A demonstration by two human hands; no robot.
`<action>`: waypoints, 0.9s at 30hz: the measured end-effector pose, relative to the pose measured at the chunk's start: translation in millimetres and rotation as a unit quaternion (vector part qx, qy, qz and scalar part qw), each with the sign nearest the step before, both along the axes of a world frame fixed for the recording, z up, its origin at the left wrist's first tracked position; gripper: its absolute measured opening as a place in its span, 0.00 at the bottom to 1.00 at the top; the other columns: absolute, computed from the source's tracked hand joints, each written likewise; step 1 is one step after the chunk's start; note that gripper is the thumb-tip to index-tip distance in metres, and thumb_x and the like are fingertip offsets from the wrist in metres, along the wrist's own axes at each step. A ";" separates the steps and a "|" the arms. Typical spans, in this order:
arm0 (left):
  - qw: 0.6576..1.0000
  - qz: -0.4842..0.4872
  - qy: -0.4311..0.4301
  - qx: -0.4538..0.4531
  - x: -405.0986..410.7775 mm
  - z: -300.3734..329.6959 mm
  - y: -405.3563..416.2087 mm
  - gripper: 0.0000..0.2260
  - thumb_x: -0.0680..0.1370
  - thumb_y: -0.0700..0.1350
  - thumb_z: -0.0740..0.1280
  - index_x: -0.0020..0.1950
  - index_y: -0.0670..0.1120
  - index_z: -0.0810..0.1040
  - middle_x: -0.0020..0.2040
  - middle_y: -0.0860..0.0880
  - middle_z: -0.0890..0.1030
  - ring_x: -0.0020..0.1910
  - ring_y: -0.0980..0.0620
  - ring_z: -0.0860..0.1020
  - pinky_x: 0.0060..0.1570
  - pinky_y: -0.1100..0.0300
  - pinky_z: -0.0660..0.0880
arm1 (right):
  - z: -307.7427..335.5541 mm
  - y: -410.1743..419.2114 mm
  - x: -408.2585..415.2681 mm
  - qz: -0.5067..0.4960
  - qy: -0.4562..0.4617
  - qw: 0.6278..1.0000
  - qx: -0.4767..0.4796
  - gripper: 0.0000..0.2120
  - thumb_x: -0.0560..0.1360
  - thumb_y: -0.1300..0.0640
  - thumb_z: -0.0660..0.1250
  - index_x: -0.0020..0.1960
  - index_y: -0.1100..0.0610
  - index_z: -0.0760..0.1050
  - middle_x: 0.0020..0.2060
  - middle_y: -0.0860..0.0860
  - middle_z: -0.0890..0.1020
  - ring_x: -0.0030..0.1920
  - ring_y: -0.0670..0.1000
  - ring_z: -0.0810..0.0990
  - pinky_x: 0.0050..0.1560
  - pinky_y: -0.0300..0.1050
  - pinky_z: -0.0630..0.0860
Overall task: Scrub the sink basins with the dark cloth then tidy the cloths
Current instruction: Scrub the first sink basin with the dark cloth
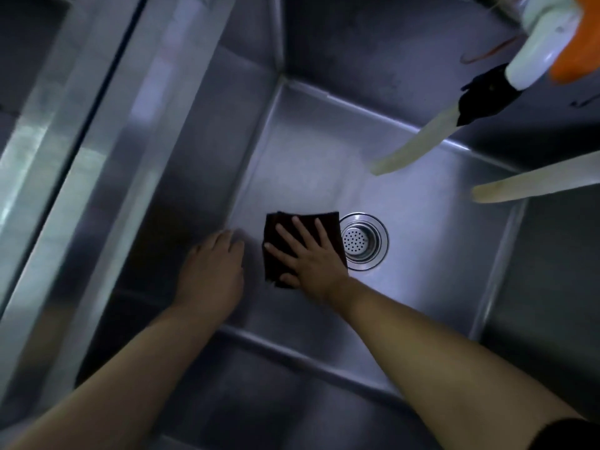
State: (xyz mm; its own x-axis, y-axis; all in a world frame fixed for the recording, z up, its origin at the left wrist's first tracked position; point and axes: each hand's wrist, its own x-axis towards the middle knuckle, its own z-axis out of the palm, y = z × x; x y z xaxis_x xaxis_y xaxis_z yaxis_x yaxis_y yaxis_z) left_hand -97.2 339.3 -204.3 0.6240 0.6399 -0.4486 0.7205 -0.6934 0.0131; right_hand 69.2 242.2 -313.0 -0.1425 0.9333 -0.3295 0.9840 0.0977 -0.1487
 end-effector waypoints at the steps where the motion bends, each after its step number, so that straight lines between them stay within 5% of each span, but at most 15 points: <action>1: 1.000 0.002 0.000 0.000 -0.1 -1.5 -0.5 0.22 0.61 0.37 0.75 0.54 0.37 0.80 0.54 0.39 0.81 0.52 0.39 0.79 0.47 0.48 0.77 | -1.1 11.7 3.2 -0.004 -0.013 1.000 0.001 0.31 0.72 0.38 0.52 0.73 0.44 0.63 0.74 0.53 0.64 0.73 0.62 0.59 0.69 0.69 0.49; 6: 1.000 0.006 -0.008 -0.005 3.7 -2.8 -2.5 0.20 0.61 0.37 0.75 0.53 0.38 0.80 0.55 0.38 0.81 0.53 0.38 0.79 0.46 0.47 0.77 | -5.1 8.3 -1.1 -0.011 -0.017 1.000 0.016 0.33 0.71 0.38 0.63 0.74 0.45 0.61 0.74 0.54 0.62 0.74 0.63 0.57 0.70 0.69 0.47; 13: 1.000 -0.002 0.003 -0.031 9.1 -4.5 -10.6 0.19 0.64 0.37 0.73 0.54 0.37 0.80 0.57 0.37 0.80 0.55 0.38 0.78 0.49 0.45 0.76 | -3.0 -133.7 23.8 0.066 -0.004 0.997 0.033 0.32 0.72 0.39 0.56 0.75 0.45 0.58 0.75 0.52 0.60 0.74 0.61 0.55 0.70 0.66 0.50; 19: 0.997 -0.034 0.006 -0.074 15.2 -13.0 -13.8 0.22 0.63 0.37 0.75 0.56 0.36 0.79 0.59 0.36 0.79 0.55 0.37 0.78 0.51 0.44 0.77 | 2.5 -178.3 85.4 -0.073 -0.043 0.996 0.006 0.33 0.70 0.39 0.56 0.73 0.46 0.59 0.72 0.55 0.61 0.72 0.62 0.57 0.70 0.64 0.45; 27: 0.996 -0.052 -0.028 -0.073 25.9 -15.0 -3.0 0.24 0.63 0.39 0.76 0.58 0.37 0.78 0.60 0.36 0.78 0.56 0.37 0.78 0.53 0.42 0.77 | 0.4 -97.6 159.7 -0.328 -0.060 0.943 -0.015 0.34 0.71 0.37 0.52 0.75 0.47 0.59 0.74 0.64 0.56 0.74 0.66 0.53 0.69 0.66 0.47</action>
